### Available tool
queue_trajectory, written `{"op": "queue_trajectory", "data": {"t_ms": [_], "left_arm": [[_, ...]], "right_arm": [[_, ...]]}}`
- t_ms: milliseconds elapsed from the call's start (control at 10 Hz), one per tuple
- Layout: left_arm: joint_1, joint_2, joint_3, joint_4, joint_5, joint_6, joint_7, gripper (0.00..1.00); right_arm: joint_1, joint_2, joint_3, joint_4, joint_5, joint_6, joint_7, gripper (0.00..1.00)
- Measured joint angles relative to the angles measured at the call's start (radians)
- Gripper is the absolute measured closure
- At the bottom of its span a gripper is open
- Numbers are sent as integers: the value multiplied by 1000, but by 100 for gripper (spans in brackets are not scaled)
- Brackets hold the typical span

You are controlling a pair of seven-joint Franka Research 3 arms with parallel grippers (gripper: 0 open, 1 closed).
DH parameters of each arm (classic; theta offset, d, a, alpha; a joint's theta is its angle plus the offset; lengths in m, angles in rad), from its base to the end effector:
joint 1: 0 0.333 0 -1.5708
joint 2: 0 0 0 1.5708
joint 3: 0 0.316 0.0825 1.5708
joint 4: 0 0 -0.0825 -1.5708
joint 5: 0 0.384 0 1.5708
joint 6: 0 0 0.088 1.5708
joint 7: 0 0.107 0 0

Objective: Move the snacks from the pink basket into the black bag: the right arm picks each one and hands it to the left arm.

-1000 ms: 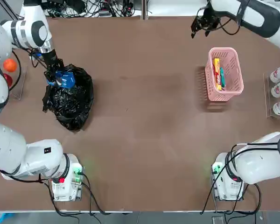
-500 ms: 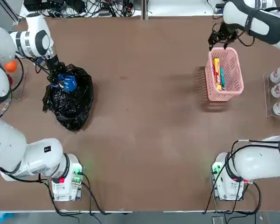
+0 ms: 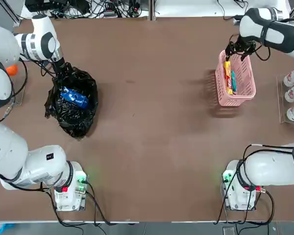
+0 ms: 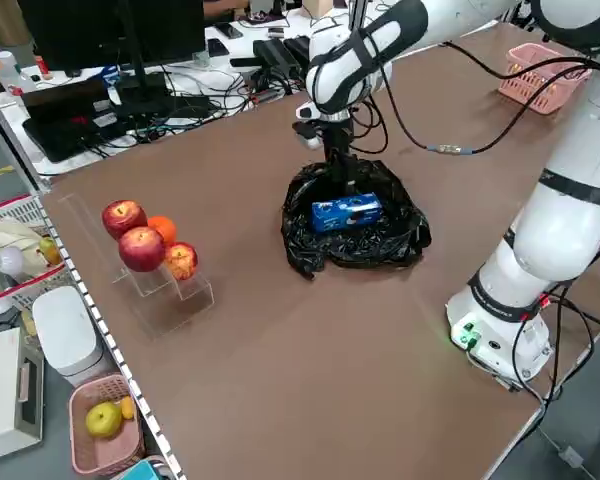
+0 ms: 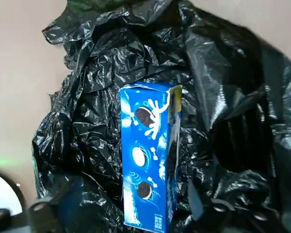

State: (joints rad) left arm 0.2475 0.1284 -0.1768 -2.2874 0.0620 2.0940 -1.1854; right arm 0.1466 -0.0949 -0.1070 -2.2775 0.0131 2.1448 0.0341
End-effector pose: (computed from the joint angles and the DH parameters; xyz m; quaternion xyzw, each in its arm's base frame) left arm 0.4873 0.0369 0.2750 -0.8108 -0.5632 0.1281 0.0949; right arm 0.4974 0.0199 0.3919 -0.9998 0.0006 0.0196 0.0098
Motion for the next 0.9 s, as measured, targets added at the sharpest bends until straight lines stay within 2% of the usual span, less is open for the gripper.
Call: {"op": "queue_trajectory", "data": {"t_ms": [200,400,600,700,900], "left_arm": [[0,-22,-3,48,0,-56,2,0],[0,-63,-10,195,-7,-190,25,0],[0,-81,-31,360,-21,-291,109,0],[0,-82,-47,419,-22,-306,179,0],[0,-84,-72,486,-45,-318,335,0]], "right_arm": [[-30,-1,0,-75,-6,108,-23,0],[-35,-2,0,-103,-8,149,-25,0],[-45,-2,1,-157,-9,240,-29,0],[-52,-2,1,-184,-10,273,-36,0],[-63,-2,1,-203,-10,304,-45,0]]}}
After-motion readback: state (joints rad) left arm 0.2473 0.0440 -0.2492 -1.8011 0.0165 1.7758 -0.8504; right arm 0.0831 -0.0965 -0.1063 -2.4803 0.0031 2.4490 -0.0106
